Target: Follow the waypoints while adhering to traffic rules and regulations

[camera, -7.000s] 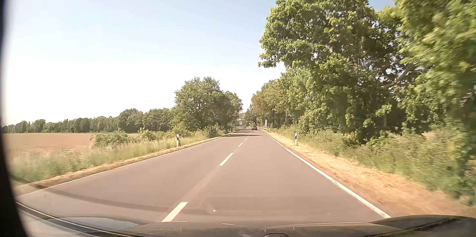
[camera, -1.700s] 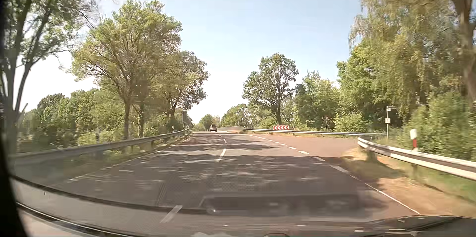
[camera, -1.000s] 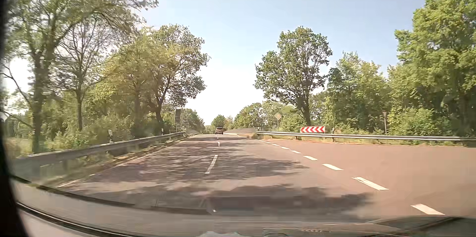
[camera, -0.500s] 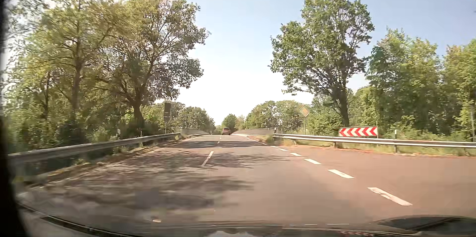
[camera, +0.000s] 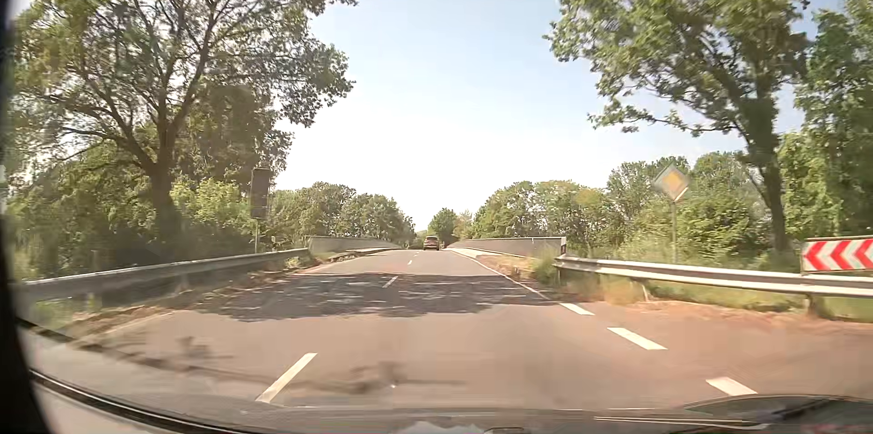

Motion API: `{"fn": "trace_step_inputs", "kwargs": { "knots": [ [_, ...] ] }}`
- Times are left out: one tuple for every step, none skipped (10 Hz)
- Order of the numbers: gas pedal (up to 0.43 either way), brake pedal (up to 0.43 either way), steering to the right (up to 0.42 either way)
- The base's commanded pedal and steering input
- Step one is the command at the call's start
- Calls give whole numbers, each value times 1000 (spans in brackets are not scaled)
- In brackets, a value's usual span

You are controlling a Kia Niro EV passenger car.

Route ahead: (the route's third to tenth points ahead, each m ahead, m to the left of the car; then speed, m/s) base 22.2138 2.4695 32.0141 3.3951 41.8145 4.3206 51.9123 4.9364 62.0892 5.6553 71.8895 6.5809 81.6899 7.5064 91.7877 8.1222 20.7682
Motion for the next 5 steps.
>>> {"fn": "trace_step_inputs", "kwargs": {
  "knots": [
    [248, 0, -22],
    [228, 0, -20],
    [228, 0, -17],
    [220, 0, -16],
    [220, 0, -15]
  ]
}}
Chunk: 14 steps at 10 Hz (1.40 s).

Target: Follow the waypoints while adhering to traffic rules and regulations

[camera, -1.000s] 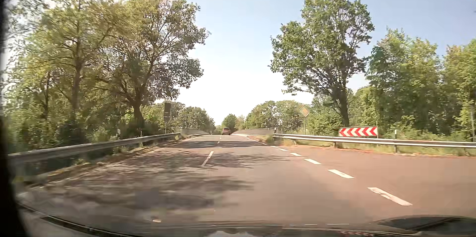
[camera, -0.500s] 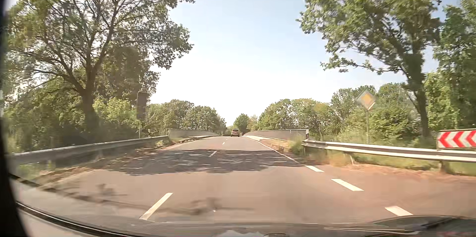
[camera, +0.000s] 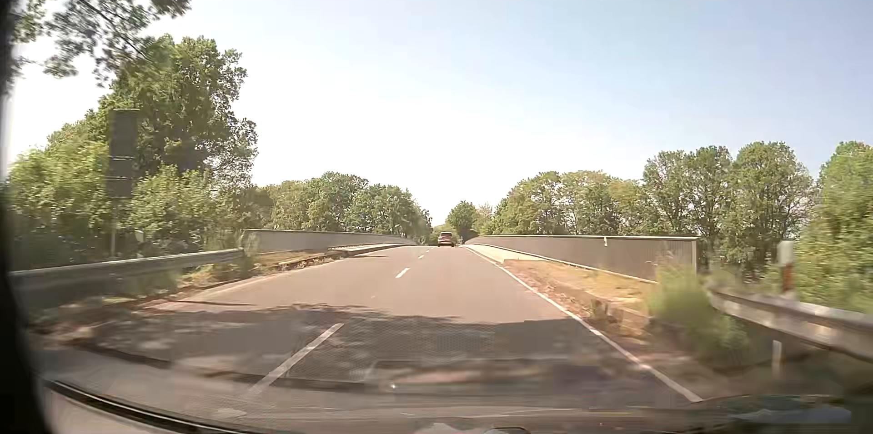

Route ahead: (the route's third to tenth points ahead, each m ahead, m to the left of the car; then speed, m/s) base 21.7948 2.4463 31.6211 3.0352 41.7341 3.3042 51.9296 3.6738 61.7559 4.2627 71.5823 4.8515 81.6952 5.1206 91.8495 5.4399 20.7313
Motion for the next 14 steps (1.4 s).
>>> {"fn": "trace_step_inputs", "kwargs": {
  "knots": [
    [209, 0, -14],
    [197, 0, -12],
    [169, 0, -11],
    [169, 0, -9],
    [150, 0, -8],
    [138, 0, -7],
    [138, 0, -6],
    [138, 0, -6],
    [138, 0, -6],
    [118, 0, -6],
    [118, 0, -6],
    [118, 0, -5],
    [118, 0, -4],
    [130, 0, -3]
  ]
}}
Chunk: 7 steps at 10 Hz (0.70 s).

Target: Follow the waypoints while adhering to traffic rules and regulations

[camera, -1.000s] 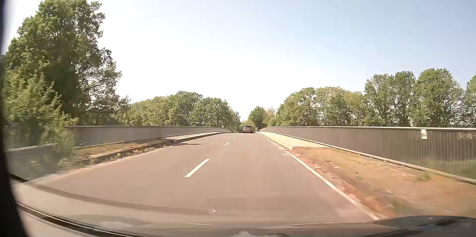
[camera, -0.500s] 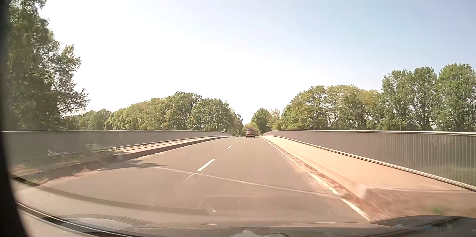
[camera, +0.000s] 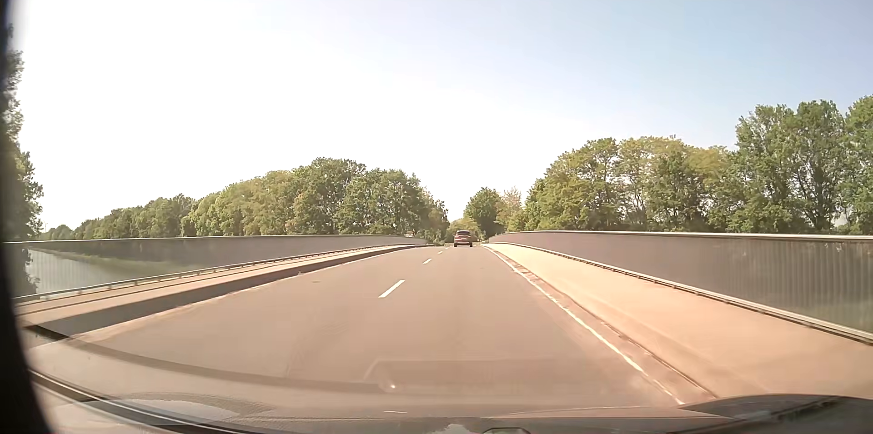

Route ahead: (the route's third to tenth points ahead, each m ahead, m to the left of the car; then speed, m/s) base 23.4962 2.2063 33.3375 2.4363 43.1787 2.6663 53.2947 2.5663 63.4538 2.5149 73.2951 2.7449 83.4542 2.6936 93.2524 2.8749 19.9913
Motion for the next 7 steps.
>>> {"fn": "trace_step_inputs", "kwargs": {
  "knots": [
    [130, 0, -2],
    [130, 0, -2],
    [130, 0, -2],
    [138, 0, -2],
    [150, 0, -2],
    [150, 0, -2],
    [150, 0, -2]
  ]
}}
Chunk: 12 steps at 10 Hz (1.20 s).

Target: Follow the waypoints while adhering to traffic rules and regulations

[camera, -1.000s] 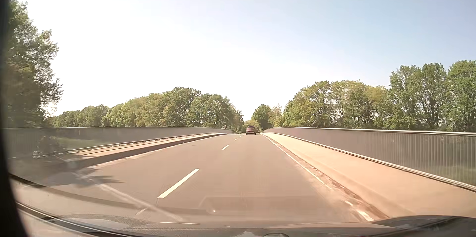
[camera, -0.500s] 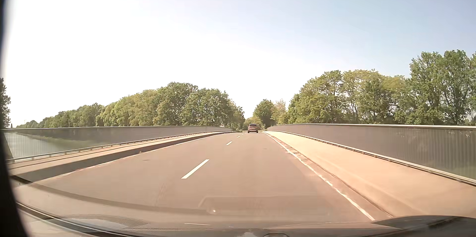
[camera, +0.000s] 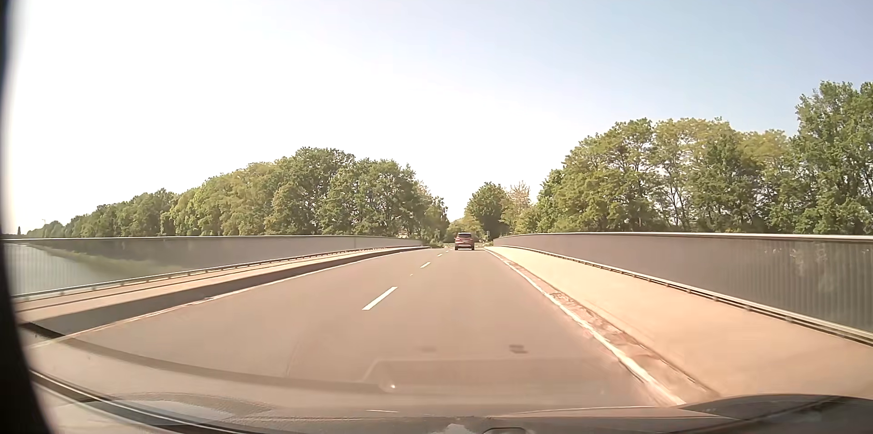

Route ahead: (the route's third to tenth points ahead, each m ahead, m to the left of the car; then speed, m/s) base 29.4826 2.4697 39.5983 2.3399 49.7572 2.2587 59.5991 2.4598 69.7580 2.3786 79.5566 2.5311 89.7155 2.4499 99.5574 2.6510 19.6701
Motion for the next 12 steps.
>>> {"fn": "trace_step_inputs", "kwargs": {
  "knots": [
    [150, 0, -2],
    [150, 0, -2],
    [150, 0, -2],
    [150, 0, -2],
    [150, 0, -2],
    [150, 0, -2],
    [138, 0, -2],
    [118, 0, -2],
    [110, 0, -1],
    [110, 0, -2],
    [98, 0, -2],
    [98, 0, -1]
  ]
}}
